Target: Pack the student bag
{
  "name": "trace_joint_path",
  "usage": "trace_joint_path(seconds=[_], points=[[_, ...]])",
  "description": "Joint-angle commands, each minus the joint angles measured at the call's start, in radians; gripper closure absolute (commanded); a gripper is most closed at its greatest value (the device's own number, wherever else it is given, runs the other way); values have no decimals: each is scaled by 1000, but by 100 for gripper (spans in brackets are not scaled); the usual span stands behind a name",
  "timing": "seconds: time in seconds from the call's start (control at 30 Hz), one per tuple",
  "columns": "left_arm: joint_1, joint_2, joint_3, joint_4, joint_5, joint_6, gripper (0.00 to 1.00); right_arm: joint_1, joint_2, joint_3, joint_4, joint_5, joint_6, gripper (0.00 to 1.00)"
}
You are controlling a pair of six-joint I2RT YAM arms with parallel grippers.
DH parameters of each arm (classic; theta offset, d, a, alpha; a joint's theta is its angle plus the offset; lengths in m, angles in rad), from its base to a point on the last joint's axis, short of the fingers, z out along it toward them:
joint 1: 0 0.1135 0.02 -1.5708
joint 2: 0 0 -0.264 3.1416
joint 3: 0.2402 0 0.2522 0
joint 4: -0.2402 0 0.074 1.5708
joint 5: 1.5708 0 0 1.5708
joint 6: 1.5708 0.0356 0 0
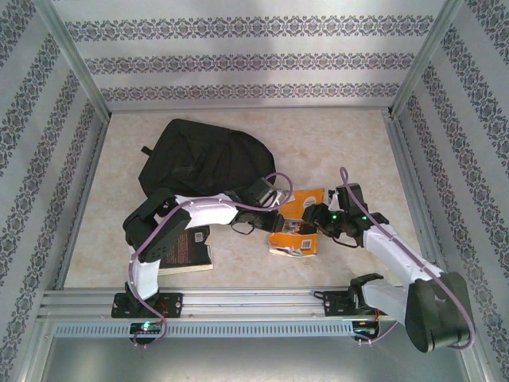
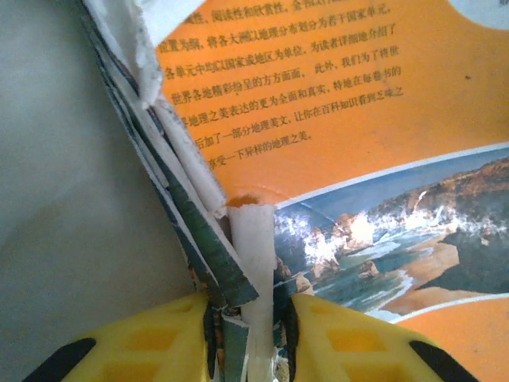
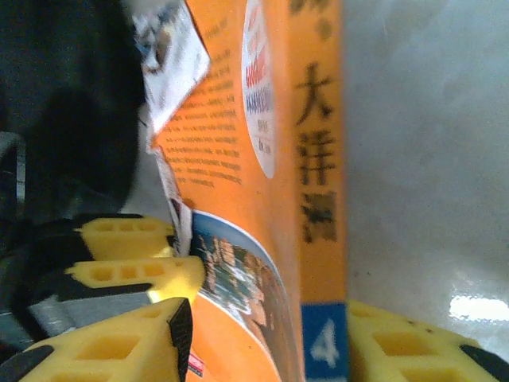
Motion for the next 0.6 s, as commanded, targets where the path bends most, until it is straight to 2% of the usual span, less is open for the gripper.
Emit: trace_joint_path(seconds=[0.0,0.13,0.23,0.3,0.37,0.47,0.57], points=[[-6,36,-13,44,31,-9,70,10,36,-18,60,-81,12,54],[-5,29,-18,48,36,-14,71,9,62,-12,57,-27,-12,59],[-4,-7,-24,47,32,-21,69,6,58,7,34,17,-25,84],[3,-58,-31,33,20,-21,61,7,19,27,3,53,-35,98],[17,-132,-43,11,6,-24,50,14,-54,43,-30,94,-50,100],[33,-249,-42,-59,-26,-4,43,42,-168,76,-58,132,-81,100],[51,-363,-41,-116,-50,18,34,90,-268,103,-1,82,-112,100]])
